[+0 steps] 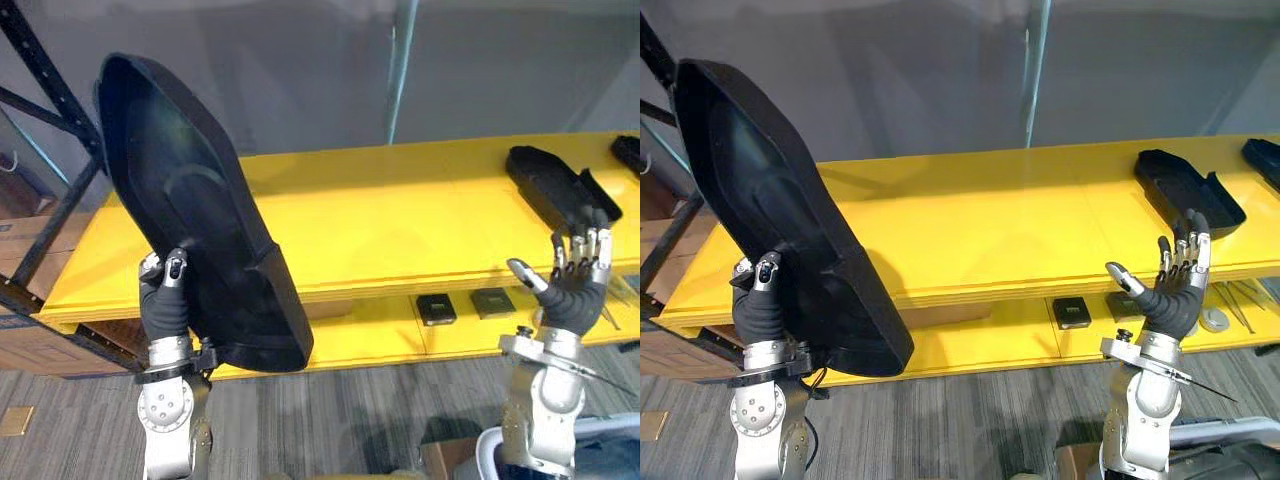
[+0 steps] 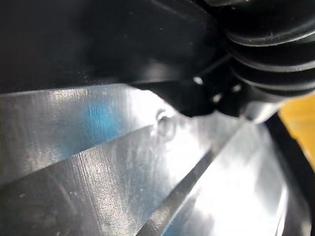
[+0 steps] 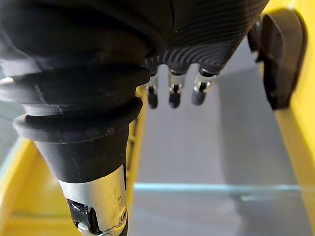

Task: Walk over and take plastic housings, then place them on the shelf

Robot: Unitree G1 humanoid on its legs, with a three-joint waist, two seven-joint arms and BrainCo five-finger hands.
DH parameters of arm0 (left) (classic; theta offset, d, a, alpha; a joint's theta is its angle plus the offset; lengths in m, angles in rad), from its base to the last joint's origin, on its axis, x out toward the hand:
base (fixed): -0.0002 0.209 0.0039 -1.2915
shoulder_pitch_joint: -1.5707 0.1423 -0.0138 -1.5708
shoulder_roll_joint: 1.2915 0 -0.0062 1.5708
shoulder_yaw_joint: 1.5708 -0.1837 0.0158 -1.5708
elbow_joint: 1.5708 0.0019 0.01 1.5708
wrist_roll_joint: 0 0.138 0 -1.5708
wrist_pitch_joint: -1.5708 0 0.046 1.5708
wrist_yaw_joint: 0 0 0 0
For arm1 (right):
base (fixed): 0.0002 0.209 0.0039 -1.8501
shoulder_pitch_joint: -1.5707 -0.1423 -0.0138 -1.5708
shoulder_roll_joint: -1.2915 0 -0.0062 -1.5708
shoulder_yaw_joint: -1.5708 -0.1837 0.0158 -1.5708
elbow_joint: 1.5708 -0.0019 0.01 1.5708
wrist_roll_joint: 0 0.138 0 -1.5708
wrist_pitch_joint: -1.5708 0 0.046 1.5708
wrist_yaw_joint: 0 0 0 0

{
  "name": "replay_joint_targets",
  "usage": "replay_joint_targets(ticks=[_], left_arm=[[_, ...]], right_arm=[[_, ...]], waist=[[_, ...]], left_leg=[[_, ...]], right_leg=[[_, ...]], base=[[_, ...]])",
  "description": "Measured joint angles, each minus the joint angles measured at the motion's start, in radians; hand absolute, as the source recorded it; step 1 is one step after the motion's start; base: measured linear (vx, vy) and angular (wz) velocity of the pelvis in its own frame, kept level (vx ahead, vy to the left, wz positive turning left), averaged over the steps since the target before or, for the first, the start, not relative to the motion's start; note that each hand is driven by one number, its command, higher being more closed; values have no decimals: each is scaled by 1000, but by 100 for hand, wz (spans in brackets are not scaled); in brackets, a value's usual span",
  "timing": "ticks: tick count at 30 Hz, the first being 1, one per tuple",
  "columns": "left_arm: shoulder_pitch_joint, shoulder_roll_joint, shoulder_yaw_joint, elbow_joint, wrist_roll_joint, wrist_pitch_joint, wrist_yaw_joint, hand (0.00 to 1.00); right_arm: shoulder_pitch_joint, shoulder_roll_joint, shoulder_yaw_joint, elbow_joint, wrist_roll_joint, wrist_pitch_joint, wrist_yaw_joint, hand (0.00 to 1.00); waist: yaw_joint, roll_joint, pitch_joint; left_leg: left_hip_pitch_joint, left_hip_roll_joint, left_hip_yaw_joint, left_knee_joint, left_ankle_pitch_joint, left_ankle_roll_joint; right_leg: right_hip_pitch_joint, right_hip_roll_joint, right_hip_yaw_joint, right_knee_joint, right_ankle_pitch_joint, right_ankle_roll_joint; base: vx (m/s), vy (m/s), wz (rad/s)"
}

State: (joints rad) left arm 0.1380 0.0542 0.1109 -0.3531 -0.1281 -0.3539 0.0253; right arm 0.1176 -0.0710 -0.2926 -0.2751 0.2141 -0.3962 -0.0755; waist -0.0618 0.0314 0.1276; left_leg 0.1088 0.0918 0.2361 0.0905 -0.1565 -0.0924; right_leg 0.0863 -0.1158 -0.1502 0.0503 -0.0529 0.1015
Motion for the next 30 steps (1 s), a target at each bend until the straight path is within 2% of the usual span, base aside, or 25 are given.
replay_joint_targets(ticks=[3,5,7,10,14,17,20,22,23,25,26,28,30], left_arm=[[-81,67,-22,31,101,40,1,100],[-161,110,-55,99,131,79,0,100],[-270,146,-71,226,134,165,45,100],[-402,182,-70,397,133,227,97,100],[-570,240,-72,639,121,278,154,100],[-683,296,-73,787,43,308,173,100],[-782,337,-72,888,-13,343,208,100],[-893,368,-72,994,-31,401,241,100],[-904,373,-72,1006,-30,408,243,100],[-987,392,-73,1089,-33,465,269,100],[-1007,394,-73,1109,-34,476,276,100],[-1088,396,-79,1166,-68,519,307,100],[-1121,402,-78,1176,-73,546,326,100]], right_arm=[[8,-1,20,-9,-2,8,39,0],[34,-2,26,-33,-1,11,68,0],[34,-17,45,-33,9,15,140,0],[34,-45,84,-33,11,23,196,0],[33,-95,129,-40,31,40,258,0],[33,-135,160,-47,68,64,300,0],[35,-146,178,-49,97,90,341,0],[36,-170,206,-55,132,105,389,0],[35,-173,210,-57,136,109,394,0],[33,-194,235,-70,173,138,434,0],[33,-197,240,-70,182,143,442,0],[28,-207,268,-77,204,163,452,0],[22,-207,304,-91,205,177,452,0]], waist=[[-8,2,-1],[-28,2,-1],[-51,3,0],[-84,7,2],[-121,21,11],[-149,45,30],[-170,56,38],[-192,61,59],[-196,62,62],[-224,62,83],[-228,62,89],[-240,60,145],[-253,68,186]], left_leg=[[15,3,51,-22,9,0],[17,3,67,-23,9,0],[43,3,106,-26,8,0],[47,3,140,-28,8,0],[54,4,188,-30,9,1],[73,2,219,-46,9,1],[77,3,253,-52,9,2],[79,2,270,-53,10,2],[79,2,271,-53,10,3],[56,1,271,-50,14,6],[48,1,271,-49,17,7],[24,-2,271,-46,29,14],[-2,-4,271,-47,37,21]], right_leg=[[-16,11,46,-20,25,-2],[-17,14,64,-33,37,-1],[-20,18,104,-32,42,0],[-41,24,144,-33,53,-2],[-57,34,194,-49,76,-1],[-58,46,234,-65,93,2],[-67,54,263,-83,111,1],[-72,49,288,-98,122,2],[-73,49,289,-99,123,2],[-97,48,291,-98,128,1],[-107,48,292,-94,129,0],[-143,50,297,-66,131,-1],[-182,50,301,-38,131,-1]], base=[[-5,7,-45],[-6,-1,-30],[-19,9,-52],[-45,-4,-45],[-39,-13,-40],[-56,-26,-37],[-53,-27,-32],[-78,-24,-29],[-72,-19,-17],[-81,-51,-3],[-94,-66,-2],[-85,-56,-3],[-105,-44,-2]])
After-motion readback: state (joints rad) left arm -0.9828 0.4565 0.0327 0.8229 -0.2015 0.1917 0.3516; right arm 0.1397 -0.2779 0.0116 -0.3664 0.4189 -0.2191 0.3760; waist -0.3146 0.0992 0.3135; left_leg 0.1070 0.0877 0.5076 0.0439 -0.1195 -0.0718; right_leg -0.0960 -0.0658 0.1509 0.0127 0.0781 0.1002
